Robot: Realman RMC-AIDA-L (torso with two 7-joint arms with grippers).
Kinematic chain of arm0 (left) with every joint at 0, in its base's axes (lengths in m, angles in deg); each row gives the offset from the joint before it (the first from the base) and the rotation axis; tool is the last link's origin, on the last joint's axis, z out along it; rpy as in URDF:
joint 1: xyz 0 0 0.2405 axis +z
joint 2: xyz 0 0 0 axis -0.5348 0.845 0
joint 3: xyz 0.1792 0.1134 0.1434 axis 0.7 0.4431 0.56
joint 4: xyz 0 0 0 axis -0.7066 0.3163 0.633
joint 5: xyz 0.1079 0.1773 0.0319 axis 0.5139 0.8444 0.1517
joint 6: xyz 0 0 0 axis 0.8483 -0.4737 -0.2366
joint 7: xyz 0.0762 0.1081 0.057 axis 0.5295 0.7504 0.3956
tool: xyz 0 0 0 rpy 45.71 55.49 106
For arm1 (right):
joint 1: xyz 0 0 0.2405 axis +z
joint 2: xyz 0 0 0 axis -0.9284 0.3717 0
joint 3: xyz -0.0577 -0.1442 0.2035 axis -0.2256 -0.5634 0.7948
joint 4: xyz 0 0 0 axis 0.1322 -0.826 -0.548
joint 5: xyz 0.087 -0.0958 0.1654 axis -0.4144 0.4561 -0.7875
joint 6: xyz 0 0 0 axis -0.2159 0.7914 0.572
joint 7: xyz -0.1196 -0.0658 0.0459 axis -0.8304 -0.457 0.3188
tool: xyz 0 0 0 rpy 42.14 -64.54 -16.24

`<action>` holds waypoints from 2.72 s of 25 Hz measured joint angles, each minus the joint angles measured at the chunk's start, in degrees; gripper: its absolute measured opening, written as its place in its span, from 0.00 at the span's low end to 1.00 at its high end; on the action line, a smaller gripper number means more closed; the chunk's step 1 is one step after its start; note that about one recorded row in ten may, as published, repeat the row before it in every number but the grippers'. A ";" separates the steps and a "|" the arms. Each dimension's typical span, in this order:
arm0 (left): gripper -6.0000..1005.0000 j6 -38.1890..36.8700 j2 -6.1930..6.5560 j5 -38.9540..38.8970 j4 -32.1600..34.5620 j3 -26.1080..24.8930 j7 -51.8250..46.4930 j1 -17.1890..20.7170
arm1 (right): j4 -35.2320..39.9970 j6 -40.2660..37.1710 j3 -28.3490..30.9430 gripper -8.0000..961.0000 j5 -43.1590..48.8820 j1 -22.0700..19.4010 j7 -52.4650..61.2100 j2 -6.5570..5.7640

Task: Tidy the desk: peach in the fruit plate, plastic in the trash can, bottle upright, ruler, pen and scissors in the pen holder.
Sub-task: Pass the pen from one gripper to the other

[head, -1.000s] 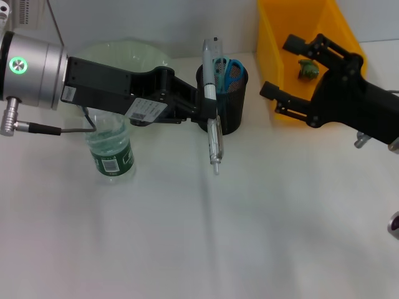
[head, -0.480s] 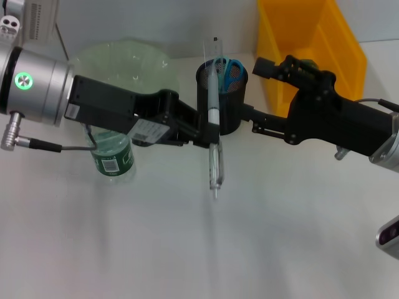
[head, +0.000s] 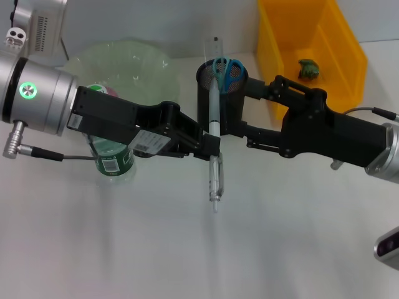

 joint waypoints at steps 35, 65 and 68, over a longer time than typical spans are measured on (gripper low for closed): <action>0.14 0.32 -0.38 0.83 -3.37 1.60 -2.42 -0.28 | -2.80 -0.19 -4.82 0.49 0.14 0.39 -5.27 -1.13; 0.14 0.40 -0.31 0.60 -5.24 1.46 -3.36 -1.97 | -3.68 1.70 -5.70 0.48 0.07 1.21 -6.78 -0.73; 0.14 0.39 -0.30 0.58 -5.21 1.45 -3.36 -2.01 | -3.68 1.76 -5.93 0.48 0.07 1.32 -6.75 -0.69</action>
